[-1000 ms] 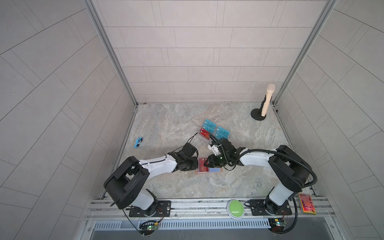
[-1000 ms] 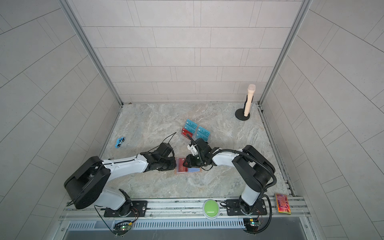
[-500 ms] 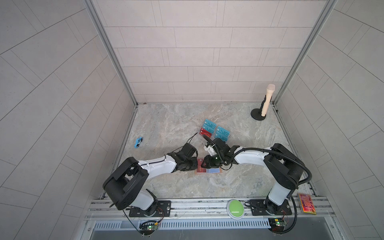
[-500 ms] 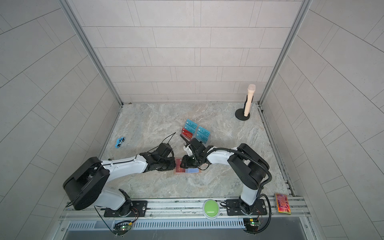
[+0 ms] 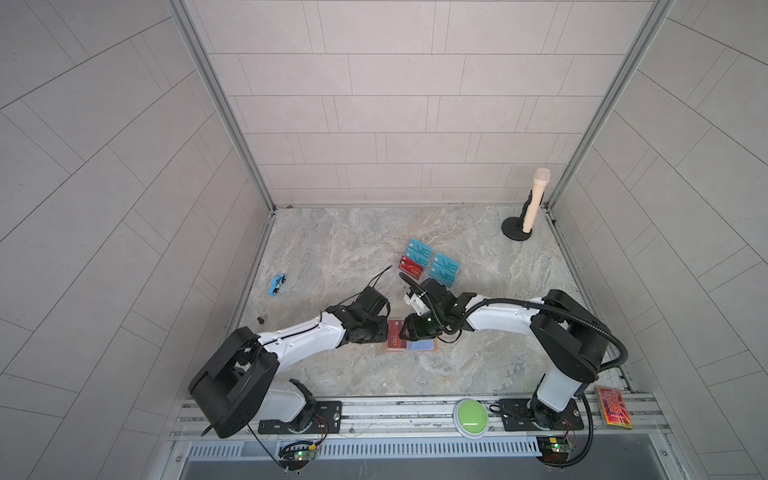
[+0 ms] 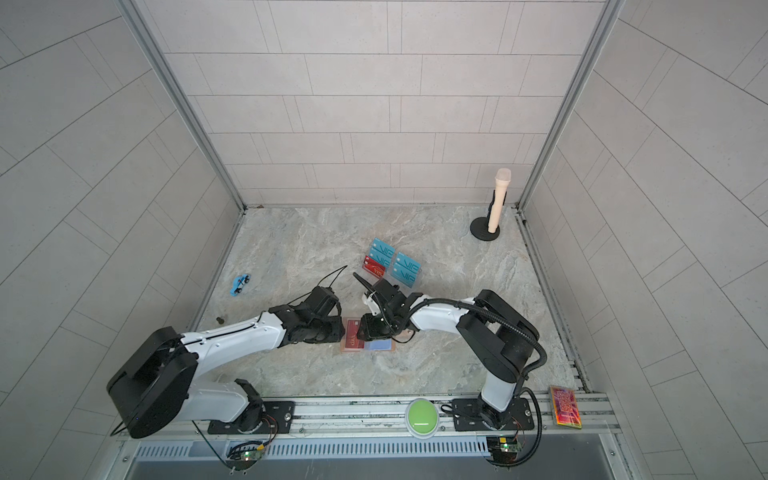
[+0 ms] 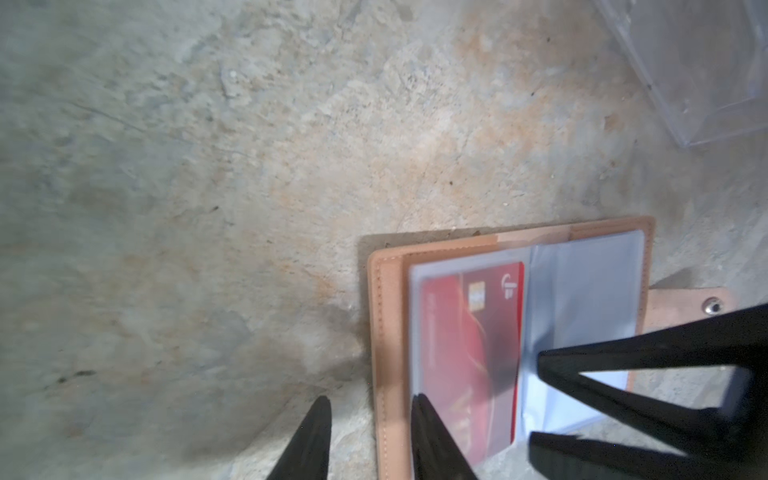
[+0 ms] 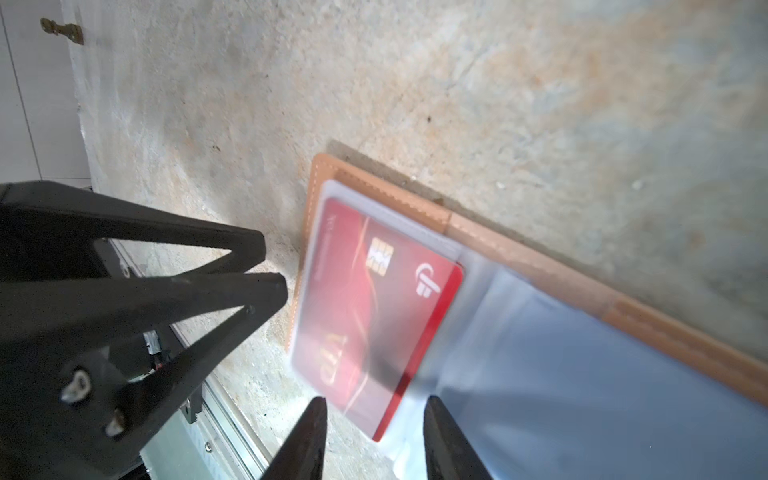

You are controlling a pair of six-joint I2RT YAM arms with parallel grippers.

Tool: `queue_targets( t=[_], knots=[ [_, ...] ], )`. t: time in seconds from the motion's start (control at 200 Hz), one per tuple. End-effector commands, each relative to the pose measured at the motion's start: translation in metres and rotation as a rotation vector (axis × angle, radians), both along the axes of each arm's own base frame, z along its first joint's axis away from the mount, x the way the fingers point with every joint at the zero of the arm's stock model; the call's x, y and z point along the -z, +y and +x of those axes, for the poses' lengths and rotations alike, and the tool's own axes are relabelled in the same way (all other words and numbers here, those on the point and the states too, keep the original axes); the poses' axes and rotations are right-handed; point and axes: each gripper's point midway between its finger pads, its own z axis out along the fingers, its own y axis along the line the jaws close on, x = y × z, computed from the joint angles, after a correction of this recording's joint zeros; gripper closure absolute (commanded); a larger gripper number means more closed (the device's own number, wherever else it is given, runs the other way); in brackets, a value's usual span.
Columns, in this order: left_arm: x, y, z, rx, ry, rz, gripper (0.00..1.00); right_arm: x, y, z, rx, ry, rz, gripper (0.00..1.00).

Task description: Put the credit cards into the card holder

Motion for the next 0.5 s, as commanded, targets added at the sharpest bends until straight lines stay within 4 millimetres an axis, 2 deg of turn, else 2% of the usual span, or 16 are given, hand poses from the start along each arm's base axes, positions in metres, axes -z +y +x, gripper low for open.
queue_targets(
  t=[0.0,0.07,0.17,0.315,0.411,0.496],
  knots=[
    [-0.005,0.022,0.000,0.004,-0.022,0.099,0.59,-0.019,-0.012,0.002,-0.005,-0.068,-0.057,0.58],
    [-0.012,0.025,0.004,0.010,-0.032,0.115,0.60,-0.027,-0.017,0.005,0.025,-0.090,-0.062,0.58],
    [-0.033,0.021,0.008,0.021,-0.070,0.088,0.60,-0.041,-0.026,0.011,0.065,-0.143,-0.077,0.59],
    [-0.057,0.008,0.001,0.059,-0.068,-0.004,0.61,-0.063,-0.032,0.024,0.084,-0.194,-0.095,0.63],
    [-0.069,-0.006,-0.002,0.058,-0.060,-0.082,0.62,-0.072,-0.038,0.029,0.071,-0.222,-0.121,0.66],
    [-0.074,-0.023,0.000,0.042,-0.066,-0.174,0.63,-0.070,-0.044,0.028,0.064,-0.217,-0.138,0.72]
  ],
)
